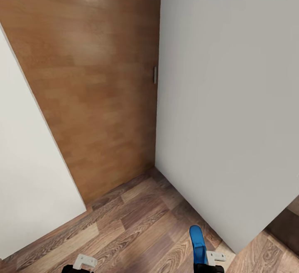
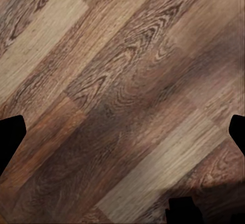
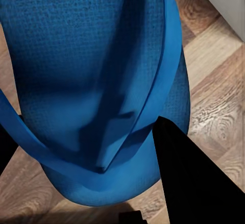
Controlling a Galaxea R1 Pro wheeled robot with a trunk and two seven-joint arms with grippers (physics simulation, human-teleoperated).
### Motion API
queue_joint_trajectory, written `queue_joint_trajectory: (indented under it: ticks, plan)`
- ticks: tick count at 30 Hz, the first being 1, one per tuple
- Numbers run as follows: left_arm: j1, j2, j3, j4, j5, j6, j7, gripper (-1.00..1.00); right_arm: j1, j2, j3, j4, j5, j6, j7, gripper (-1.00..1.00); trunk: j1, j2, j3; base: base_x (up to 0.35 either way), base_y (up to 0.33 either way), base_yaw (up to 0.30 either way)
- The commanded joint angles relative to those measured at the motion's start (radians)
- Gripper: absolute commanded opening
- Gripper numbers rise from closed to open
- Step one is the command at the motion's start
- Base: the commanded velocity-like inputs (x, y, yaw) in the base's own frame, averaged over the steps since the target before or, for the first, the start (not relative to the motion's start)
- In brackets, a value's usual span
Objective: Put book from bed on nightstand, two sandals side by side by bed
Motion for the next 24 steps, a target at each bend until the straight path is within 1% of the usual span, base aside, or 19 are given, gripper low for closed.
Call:
queue_joint_trajectory:
  ticks: [1, 6, 11, 14, 24]
  plan:
    - [0.0, -0.001, -0.003, 0.0, -0.008, -0.002, -0.001, 1.0, -0.001, 0.001, -0.007, 0.0, -0.002, -0.002, -0.002, -1.0, 0.0, 0.0, -0.001, 0.007, 0.0, -0.051]
    - [0.0, -0.006, -0.003, 0.0, -0.008, -0.002, -0.001, 1.0, -0.001, 0.001, -0.007, 0.001, -0.002, -0.002, -0.002, -1.0, 0.0, 0.0, -0.001, 0.069, 0.056, -0.045]
    - [0.0, -0.008, -0.003, 0.0, -0.008, -0.003, -0.001, 1.0, -0.001, 0.001, -0.007, 0.001, -0.002, -0.002, -0.002, -1.0, 0.0, 0.0, -0.001, 0.113, 0.091, -0.186]
    - [0.0, -0.008, -0.003, -0.001, -0.008, -0.003, -0.001, 1.0, -0.001, 0.002, -0.007, 0.001, -0.002, -0.002, -0.002, -1.0, 0.0, 0.0, -0.001, 0.039, 0.031, -0.154]
    - [0.0, -0.009, -0.003, 0.0, -0.008, -0.003, -0.001, 1.0, -0.001, 0.001, -0.007, 0.001, -0.002, -0.002, -0.002, -1.0, 0.0, 0.0, -0.001, 0.017, 0.024, -0.067]
